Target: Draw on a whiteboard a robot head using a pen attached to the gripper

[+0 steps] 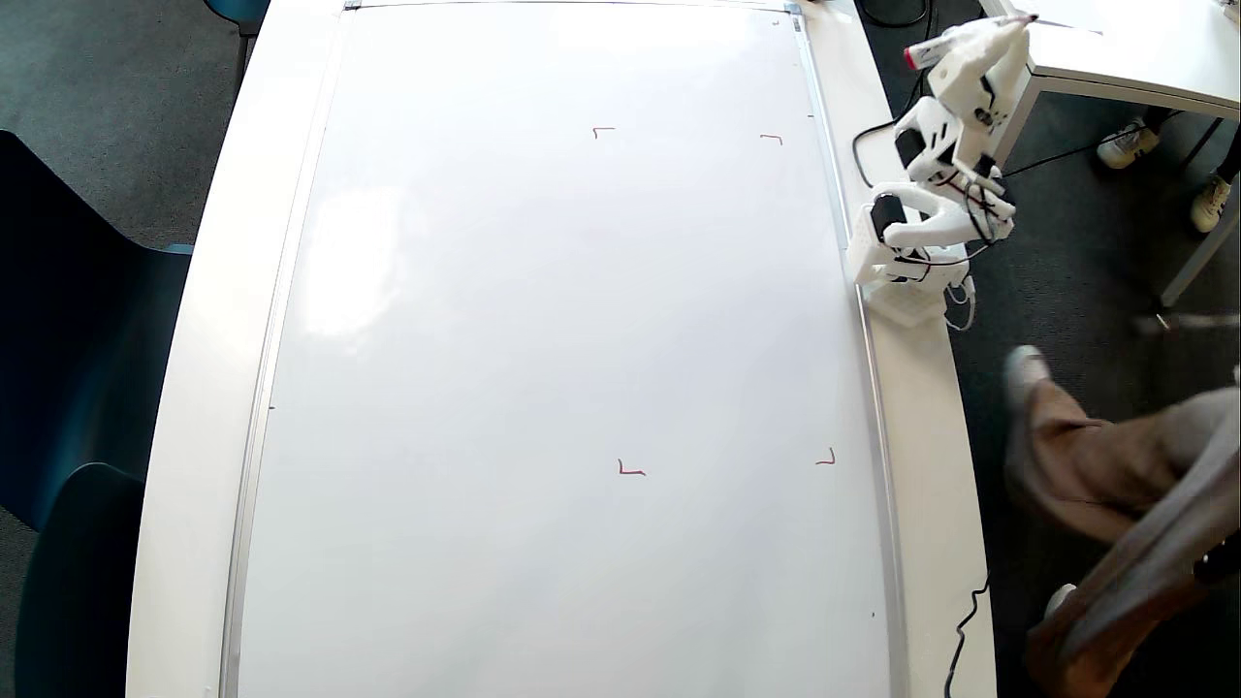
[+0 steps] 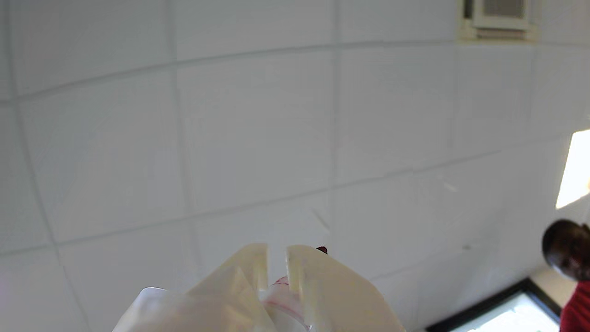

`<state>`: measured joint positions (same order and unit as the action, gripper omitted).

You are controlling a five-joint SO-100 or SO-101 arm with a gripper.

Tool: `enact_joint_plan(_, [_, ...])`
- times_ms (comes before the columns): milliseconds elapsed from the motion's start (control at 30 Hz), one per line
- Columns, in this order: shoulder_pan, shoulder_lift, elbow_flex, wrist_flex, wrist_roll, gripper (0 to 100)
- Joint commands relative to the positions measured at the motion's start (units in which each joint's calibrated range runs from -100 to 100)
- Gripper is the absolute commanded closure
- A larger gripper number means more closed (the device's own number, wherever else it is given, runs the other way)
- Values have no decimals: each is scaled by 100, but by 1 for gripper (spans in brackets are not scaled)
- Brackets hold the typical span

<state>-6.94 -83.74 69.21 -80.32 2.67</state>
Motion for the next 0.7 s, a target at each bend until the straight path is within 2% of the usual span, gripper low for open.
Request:
enact_joint_plan(0, [27, 1183, -1651, 795, 23, 99])
enact_joint_plan(233, [57, 3195, -4129, 2150, 23, 99])
enact_joint_plan(367, [248, 3799, -5164, 3002, 23, 99])
enact_joint_plan(533, [395, 4873, -7171, 4557, 23, 99])
enact_joint_plan(667, [410, 5678, -8251, 5200, 23, 99])
